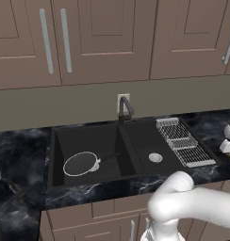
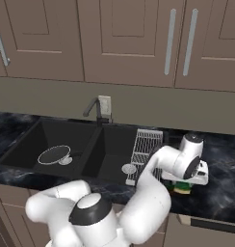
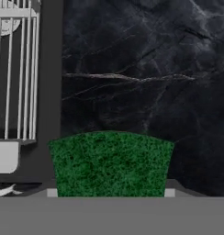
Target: Pick the pan and sponge and place them into the sink. Then turn on the water.
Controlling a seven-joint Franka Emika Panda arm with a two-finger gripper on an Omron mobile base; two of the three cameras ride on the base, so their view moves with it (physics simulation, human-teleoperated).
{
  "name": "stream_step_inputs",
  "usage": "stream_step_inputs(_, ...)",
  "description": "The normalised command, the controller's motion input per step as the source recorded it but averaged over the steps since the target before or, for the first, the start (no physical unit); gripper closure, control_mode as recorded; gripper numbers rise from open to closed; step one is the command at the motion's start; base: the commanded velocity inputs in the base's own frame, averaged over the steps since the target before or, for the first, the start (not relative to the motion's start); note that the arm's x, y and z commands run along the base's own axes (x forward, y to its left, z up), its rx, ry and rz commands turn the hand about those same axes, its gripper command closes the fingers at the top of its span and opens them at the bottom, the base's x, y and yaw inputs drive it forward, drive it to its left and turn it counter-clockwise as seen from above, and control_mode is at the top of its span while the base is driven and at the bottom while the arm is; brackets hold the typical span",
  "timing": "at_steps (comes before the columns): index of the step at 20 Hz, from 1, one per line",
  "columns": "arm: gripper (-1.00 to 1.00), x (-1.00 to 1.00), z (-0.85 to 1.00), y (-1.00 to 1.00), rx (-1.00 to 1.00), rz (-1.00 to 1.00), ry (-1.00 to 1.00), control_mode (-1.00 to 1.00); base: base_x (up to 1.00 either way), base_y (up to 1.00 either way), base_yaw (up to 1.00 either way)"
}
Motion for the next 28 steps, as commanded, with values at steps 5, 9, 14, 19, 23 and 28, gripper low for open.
stream_step_inputs(5,1.0,-0.46,0.83,0.73,0.0,0.13,-0.07,-1.0,0.0,0.0,0.0)
stream_step_inputs(9,1.0,-0.25,0.45,1.0,0.0,0.23,-0.01,-1.0,0.0,0.0,0.0)
stream_step_inputs(14,1.0,-0.07,0.43,1.0,0.0,0.24,0.0,-1.0,0.0,0.0,0.0)
stream_step_inputs(19,1.0,-0.02,0.46,1.0,-0.02,0.22,-0.04,-1.0,0.0,0.0,0.0)
stream_step_inputs(23,1.0,0.0,0.36,1.0,0.0,0.21,0.0,-1.0,0.0,0.0,0.0)
stream_step_inputs(28,1.0,0.0,0.07,1.0,0.0,0.25,0.05,-1.0,0.0,0.0,0.0)
